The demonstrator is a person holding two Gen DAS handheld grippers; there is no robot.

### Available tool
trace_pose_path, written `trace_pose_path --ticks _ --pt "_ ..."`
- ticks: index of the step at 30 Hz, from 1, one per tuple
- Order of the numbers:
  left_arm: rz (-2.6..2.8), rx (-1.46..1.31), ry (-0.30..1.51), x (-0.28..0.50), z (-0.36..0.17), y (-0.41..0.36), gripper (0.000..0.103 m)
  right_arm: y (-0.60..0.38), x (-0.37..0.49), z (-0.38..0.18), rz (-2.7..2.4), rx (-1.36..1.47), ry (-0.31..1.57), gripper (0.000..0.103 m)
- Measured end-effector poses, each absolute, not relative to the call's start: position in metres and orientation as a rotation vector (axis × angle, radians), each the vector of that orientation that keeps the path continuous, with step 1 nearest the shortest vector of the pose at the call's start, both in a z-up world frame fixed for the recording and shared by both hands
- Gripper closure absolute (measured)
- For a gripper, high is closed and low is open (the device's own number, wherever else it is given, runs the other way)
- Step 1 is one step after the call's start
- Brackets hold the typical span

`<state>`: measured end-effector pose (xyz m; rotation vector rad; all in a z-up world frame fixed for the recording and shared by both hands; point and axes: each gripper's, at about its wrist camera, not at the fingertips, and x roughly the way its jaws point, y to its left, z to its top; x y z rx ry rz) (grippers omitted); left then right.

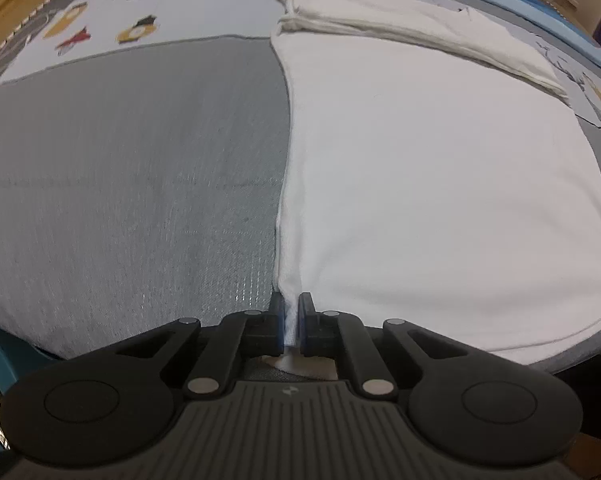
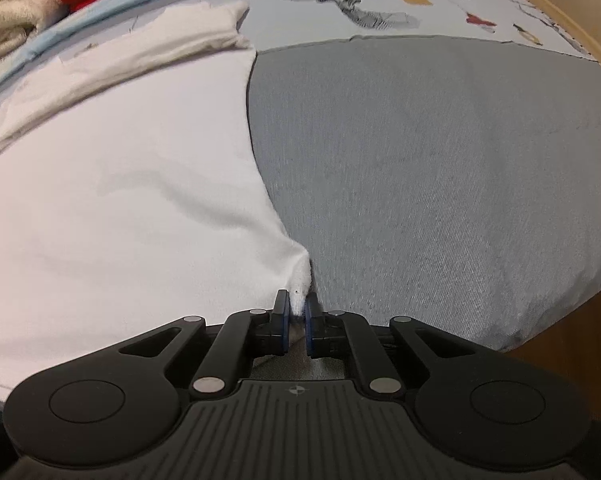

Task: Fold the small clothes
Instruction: 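Pinch the shirt side edge with both tools, then lift the pinched side with both tools and fold it across the shirt body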

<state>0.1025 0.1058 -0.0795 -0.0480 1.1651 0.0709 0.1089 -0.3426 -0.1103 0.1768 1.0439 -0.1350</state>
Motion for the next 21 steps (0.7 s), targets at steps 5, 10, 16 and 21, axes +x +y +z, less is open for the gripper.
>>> trace_pose_path --ticks 5,10,16,21 --pt "0.03 -0.063 1.099 0.095 -0.059 0.105 0.097 -0.347 0.098 -0.084 -0.091 0.229 0.944 0.097" --pt "-0.012 -0.087 1.044 0.09 -0.03 0.106 0.097 -0.359 0.086 -0.048 -0.036 0.292 0.851 0.097" --pt "-0.067 -0.084 0.997 0.077 0.006 0.105 0.097 -0.379 0.07 -0.016 0.016 0.43 0.804 0.097" --pt "-0.145 -0.081 0.961 0.049 0.048 0.112 0.097 -0.397 0.04 0.015 0.056 0.441 0.765 0.097"
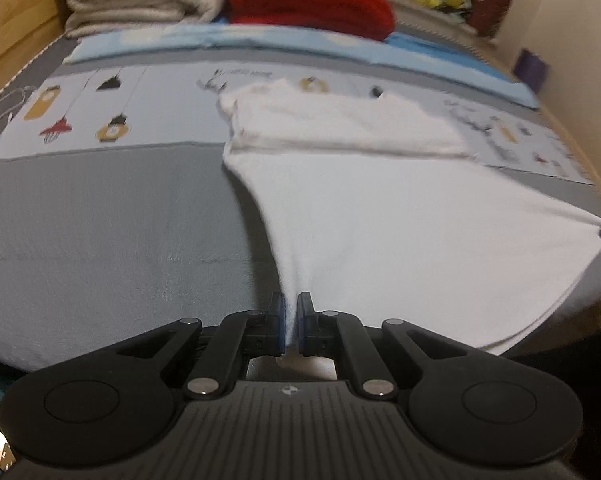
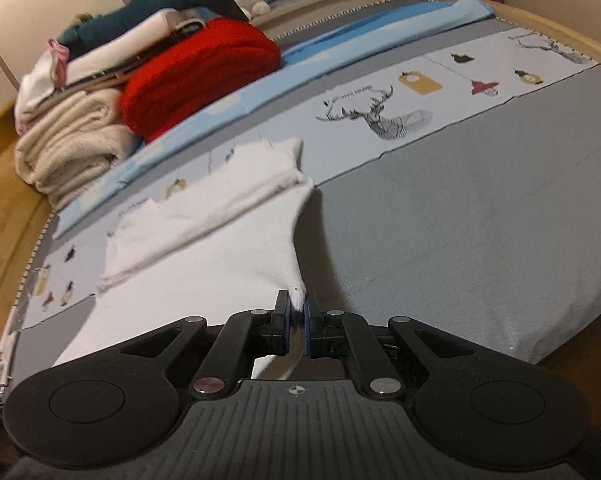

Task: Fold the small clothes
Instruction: 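Lift the pinched side with both tools and fold it across the shirt body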

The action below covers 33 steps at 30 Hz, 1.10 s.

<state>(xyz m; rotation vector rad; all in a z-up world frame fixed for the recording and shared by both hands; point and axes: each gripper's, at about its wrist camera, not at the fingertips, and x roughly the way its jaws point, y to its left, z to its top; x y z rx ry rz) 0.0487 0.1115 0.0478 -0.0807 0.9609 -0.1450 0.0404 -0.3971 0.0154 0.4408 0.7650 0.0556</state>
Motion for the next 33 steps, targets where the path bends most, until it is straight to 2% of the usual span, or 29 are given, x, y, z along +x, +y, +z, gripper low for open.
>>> trace_pose_path --ticks 6,10,21,25,28,30,33 --pt "-0.246 -0.125 0.898 -0.003 0.108 0.135 0.097 -0.419 -0.015 0.069 0.126 0.44 0.672 0.098" --pt "-0.252 -0.161 0.877 0.001 0.115 0.146 0.097 -0.429 -0.011 0.073 0.135 0.503 0.664 0.098" --pt "-0.152 -0.181 0.907 0.163 0.038 0.143 0.097 -0.406 0.153 0.014 0.027 0.379 0.758 0.098" --pt "-0.109 -0.19 0.96 0.201 -0.01 0.146 0.097 -0.403 0.195 -0.023 0.017 0.346 0.791 0.098" --pt "-0.094 -0.213 0.972 0.224 -0.016 0.144 0.097 -0.402 0.215 -0.053 -0.026 0.372 0.879 0.098" --pt "-0.08 -0.17 0.983 0.237 -0.022 0.136 0.097 -0.402 0.232 -0.054 -0.027 0.424 0.872 0.098" --pt "-0.047 -0.146 1.008 0.257 -0.037 0.134 0.097 -0.39 0.252 -0.053 -0.023 0.341 0.851 0.098"
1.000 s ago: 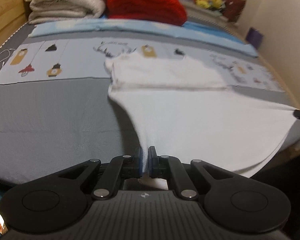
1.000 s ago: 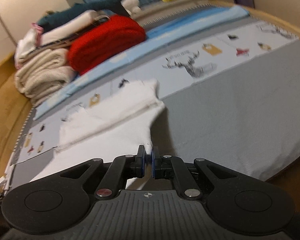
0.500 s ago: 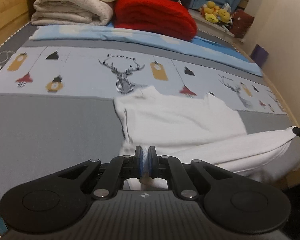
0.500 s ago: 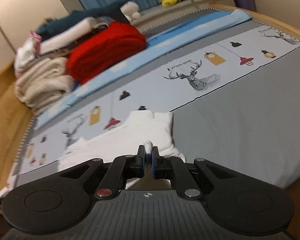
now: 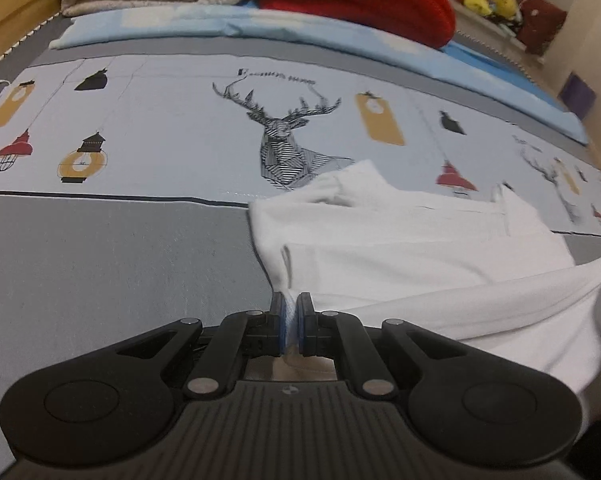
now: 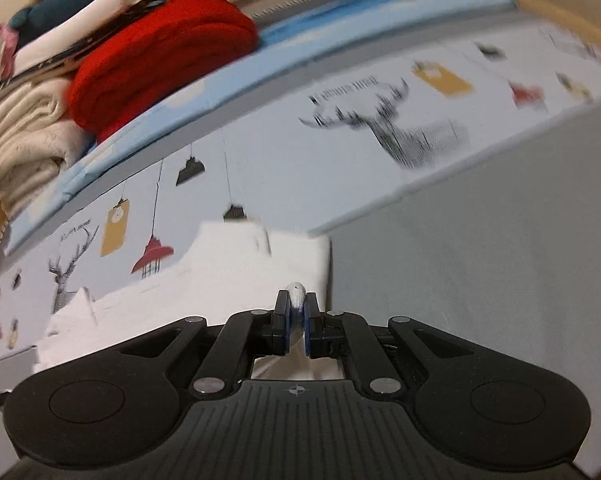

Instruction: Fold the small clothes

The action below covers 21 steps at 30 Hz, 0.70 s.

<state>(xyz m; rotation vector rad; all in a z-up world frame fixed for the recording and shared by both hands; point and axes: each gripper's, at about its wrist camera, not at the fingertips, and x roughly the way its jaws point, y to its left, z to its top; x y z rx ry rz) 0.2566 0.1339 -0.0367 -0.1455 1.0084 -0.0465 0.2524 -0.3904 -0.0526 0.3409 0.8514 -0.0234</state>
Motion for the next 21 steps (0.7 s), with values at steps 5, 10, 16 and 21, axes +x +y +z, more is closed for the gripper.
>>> trace_pose_path --ticks 5,10,16,21 --pt "-0.052 -0.18 0.994 0.268 -0.044 0.146 0.092 -0.391 0.275 -0.061 -0.04 0.336 0.89 0.097" --pt "0.017 -0.269 0.952 0.257 -0.036 0.169 0.09 -0.399 0.271 -0.055 -0.114 0.361 0.849 0.091" --pt "0.046 -0.306 0.995 0.234 -0.037 0.174 0.076 -0.399 0.238 -0.062 -0.101 0.356 0.854 0.09" --pt "0.006 -0.246 1.04 0.227 -0.044 0.16 0.066 -0.392 0.227 -0.067 -0.043 0.342 0.9 0.089"
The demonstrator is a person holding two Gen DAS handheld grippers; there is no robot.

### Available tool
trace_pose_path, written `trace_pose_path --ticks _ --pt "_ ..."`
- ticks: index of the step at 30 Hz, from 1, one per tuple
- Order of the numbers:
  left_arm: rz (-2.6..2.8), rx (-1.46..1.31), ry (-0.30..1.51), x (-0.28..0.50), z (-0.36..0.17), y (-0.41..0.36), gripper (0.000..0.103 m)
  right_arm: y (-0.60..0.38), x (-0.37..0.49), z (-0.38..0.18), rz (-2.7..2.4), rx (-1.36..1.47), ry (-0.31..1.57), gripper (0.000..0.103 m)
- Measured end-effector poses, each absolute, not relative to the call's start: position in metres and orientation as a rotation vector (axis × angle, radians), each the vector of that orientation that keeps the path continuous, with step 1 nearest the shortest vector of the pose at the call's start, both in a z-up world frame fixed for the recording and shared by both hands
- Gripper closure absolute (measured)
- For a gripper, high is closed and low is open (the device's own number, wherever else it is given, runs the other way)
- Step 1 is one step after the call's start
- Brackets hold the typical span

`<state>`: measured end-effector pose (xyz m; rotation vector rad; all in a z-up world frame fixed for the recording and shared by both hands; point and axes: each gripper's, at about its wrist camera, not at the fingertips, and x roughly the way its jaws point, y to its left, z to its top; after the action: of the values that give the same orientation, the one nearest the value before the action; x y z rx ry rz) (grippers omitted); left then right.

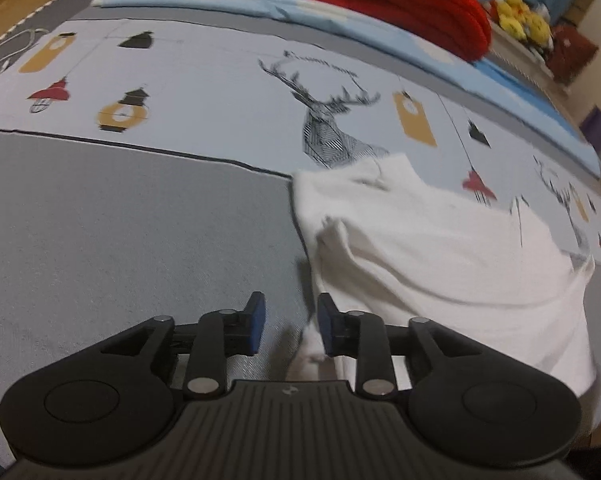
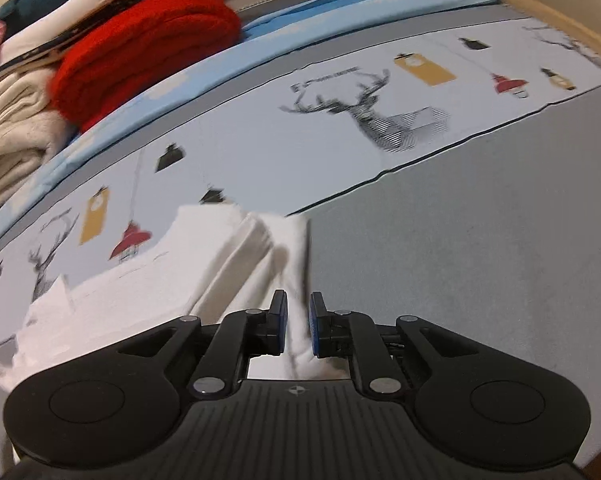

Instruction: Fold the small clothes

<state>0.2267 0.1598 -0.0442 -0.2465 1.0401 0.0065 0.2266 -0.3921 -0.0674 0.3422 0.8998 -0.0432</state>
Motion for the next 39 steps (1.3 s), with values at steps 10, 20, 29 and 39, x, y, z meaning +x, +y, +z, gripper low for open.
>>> trace_pose_path --ticks 10,20,29,39 --pt "0.009 -0.207 1.073 0.254 -0.057 0.143 0.061 -0.368 0.257 -0.086 0.001 0.213 0.973 0.083" --pt "-0.016 -0.246 1.052 0.296 -0.064 0.138 0.059 -0.361 0.306 -0.097 0.026 0.181 0.959 0.082" --pt "-0.035 -0.241 1.036 0.323 -0.068 0.137 0.088 -0.359 0.333 -0.107 0.08 0.18 0.964 0.092" --pt "0.02 -0.336 0.9 0.337 -0.048 0.162 0.091 -0.384 0.336 -0.066 -0.031 0.372 0.708 0.1"
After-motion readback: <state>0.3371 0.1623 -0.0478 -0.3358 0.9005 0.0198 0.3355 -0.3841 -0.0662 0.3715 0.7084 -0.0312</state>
